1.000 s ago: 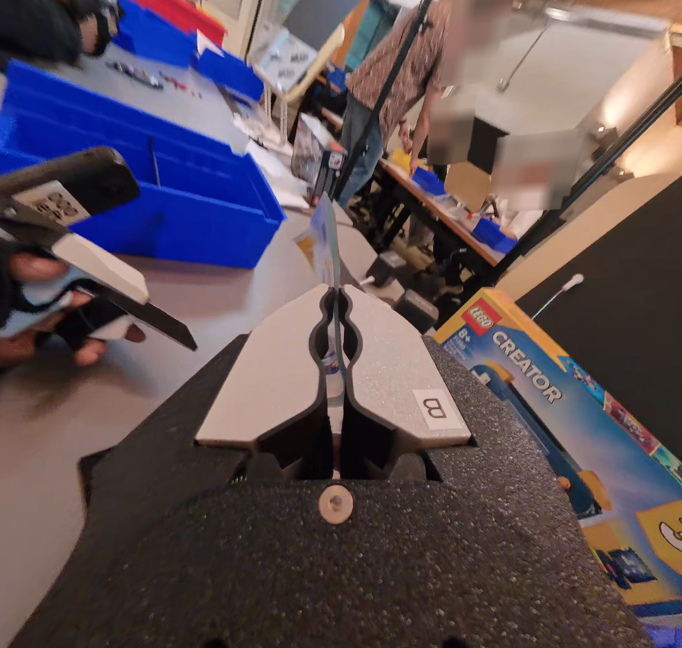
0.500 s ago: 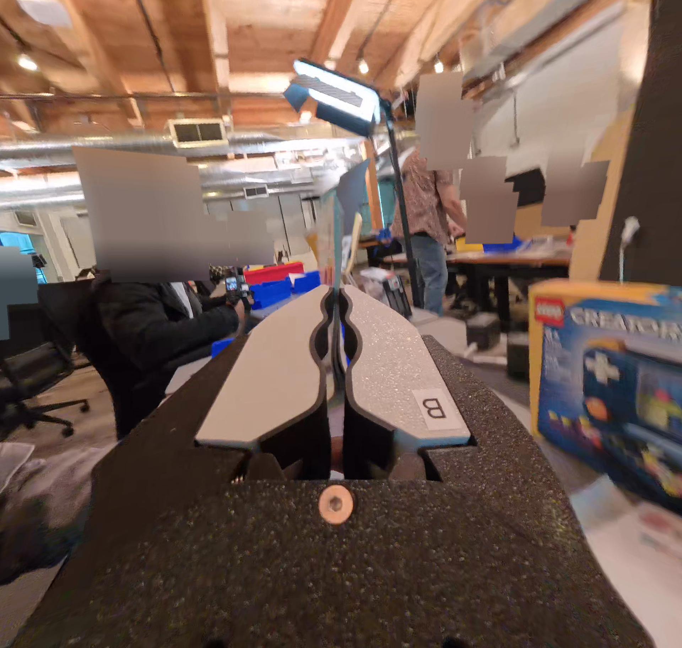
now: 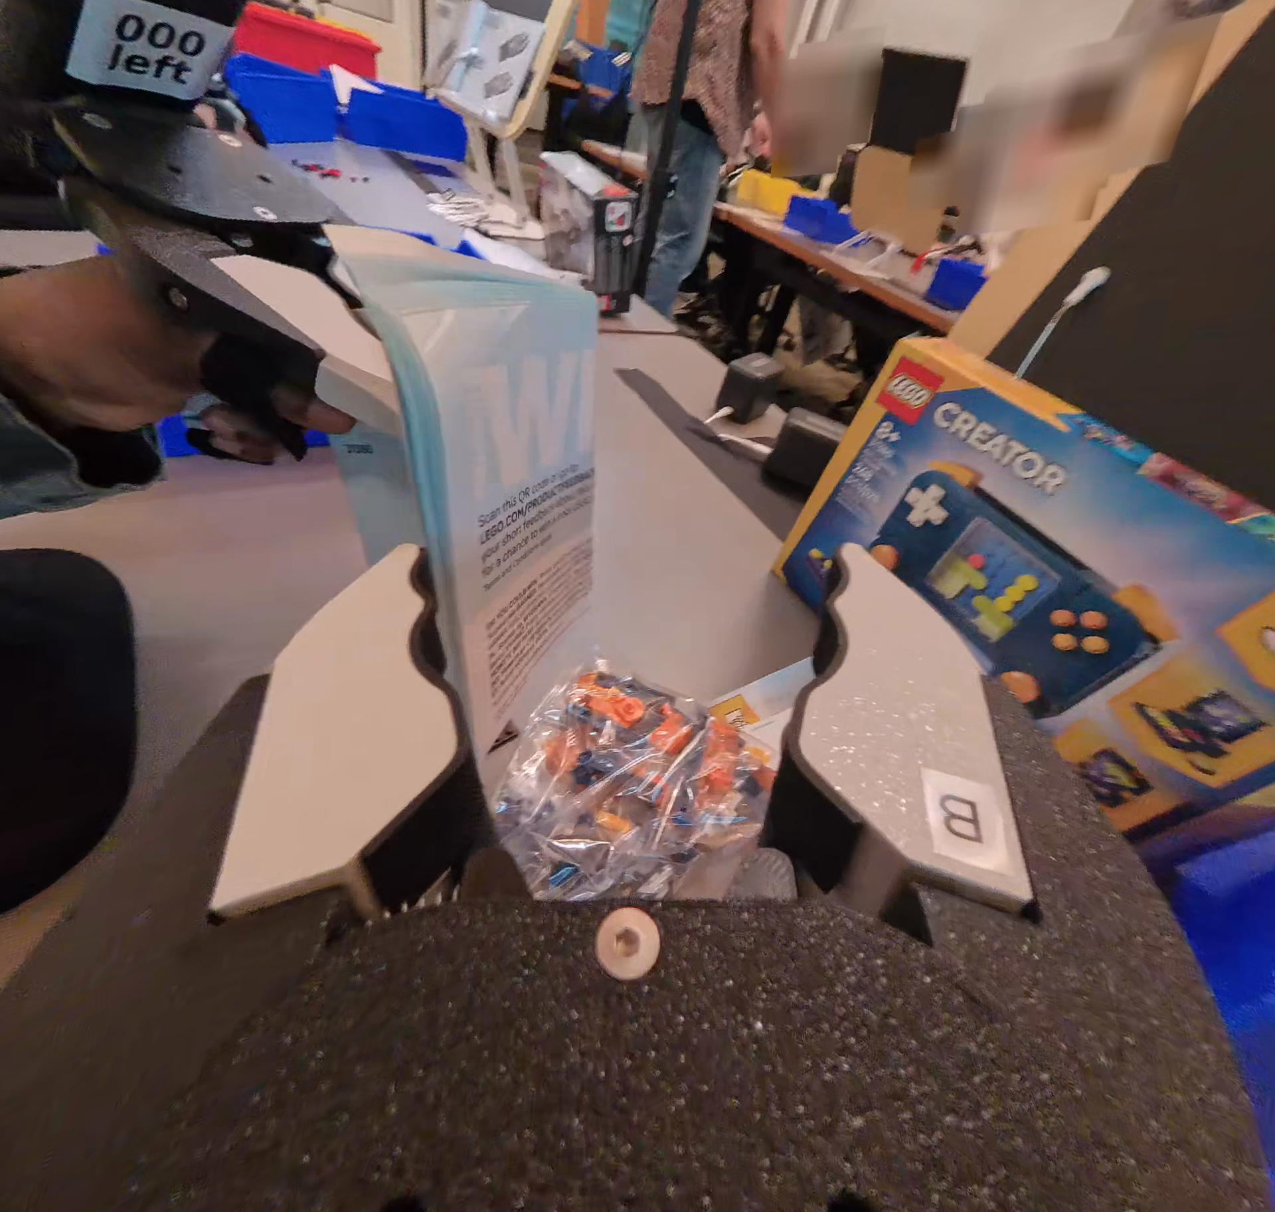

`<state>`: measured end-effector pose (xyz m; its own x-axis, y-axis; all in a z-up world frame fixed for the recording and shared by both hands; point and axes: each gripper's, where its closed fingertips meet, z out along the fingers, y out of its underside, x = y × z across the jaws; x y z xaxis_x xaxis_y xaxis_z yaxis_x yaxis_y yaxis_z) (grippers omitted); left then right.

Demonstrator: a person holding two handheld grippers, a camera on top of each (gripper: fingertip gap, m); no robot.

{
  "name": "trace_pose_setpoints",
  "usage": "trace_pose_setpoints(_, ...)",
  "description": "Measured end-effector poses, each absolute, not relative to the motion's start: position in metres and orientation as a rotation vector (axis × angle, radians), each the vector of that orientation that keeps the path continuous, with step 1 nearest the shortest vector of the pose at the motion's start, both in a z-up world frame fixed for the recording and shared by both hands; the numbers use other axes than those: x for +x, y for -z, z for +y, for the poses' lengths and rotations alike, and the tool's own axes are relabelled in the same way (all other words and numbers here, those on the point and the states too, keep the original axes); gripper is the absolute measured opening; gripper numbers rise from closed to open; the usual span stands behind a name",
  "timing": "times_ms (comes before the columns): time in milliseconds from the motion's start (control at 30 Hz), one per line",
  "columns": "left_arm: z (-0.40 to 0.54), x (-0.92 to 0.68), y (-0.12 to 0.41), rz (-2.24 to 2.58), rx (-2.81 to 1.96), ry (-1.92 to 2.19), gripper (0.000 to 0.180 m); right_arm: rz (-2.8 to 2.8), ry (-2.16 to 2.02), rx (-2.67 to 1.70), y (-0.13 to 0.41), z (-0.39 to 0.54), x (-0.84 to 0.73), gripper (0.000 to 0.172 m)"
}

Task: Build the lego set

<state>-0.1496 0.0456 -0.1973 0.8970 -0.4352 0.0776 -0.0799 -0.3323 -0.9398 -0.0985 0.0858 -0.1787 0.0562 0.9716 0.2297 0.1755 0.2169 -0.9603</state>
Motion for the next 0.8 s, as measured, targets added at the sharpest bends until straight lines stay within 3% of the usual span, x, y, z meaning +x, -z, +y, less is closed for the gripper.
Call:
trace_pose_setpoints(67,0.047,-0.158,0.193,0.338,-1.885,0.336,0.002,-1.352,-0.883,-1.148,0.173,0.084,-0.095,0.098)
trace_pose_setpoints(267,0.06,-0.165,0.195,0.311,-1.892,0.097,0.002,-1.374,-0.898,-1.151,0.189,0.052,-0.112,0.109)
trace_pose_setpoints(433,0.065,-0.138,0.183,0.179,-1.753,0.33,0.002,-1.282,-0.749,-1.122,0.194,0.048,-0.119,0.115)
trace_pose_setpoints(600,0.062,-0.123,0.184,0.121,-1.704,0.474,0.002,-1.286,-0.377,-0.926,0.195,0.049,-0.117,0.098)
trace_pose_setpoints(800,0.063,-0.13,0.195,0.067,-1.663,0.402,0.002,-1.267,-0.32,-0.81,0.188,0.031,-0.117,0.095)
